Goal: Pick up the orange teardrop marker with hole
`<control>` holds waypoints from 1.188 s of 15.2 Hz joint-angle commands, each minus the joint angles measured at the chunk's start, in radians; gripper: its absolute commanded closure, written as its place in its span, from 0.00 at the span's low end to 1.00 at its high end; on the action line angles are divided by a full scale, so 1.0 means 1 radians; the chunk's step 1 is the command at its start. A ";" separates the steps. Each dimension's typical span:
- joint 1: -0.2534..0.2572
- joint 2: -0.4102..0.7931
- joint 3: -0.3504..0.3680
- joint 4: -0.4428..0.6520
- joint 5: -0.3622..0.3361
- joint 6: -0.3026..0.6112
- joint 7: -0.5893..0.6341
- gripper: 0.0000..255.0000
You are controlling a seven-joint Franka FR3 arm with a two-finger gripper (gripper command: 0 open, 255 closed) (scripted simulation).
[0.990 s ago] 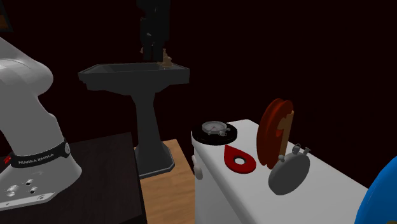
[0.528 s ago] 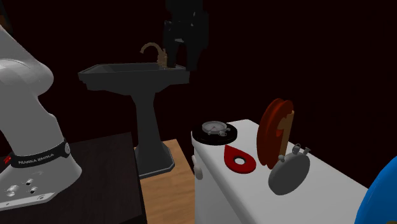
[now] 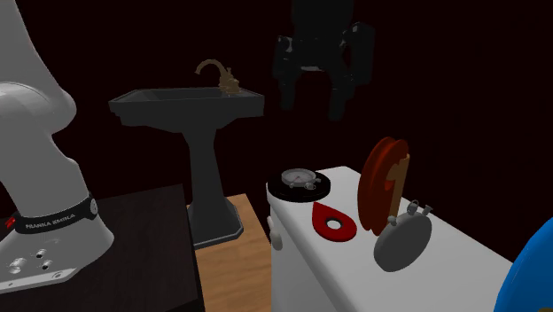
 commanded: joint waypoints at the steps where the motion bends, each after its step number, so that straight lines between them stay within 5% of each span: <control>1: -0.016 0.093 -0.018 0.087 0.045 0.002 -0.064 0.00; 7: -0.118 0.364 -0.029 0.383 0.183 -0.041 -0.230 0.00; 17: -0.119 0.381 -0.021 0.303 0.191 0.055 -0.233 0.00; 18: -0.120 0.384 -0.021 0.308 0.192 0.053 -0.234 1.00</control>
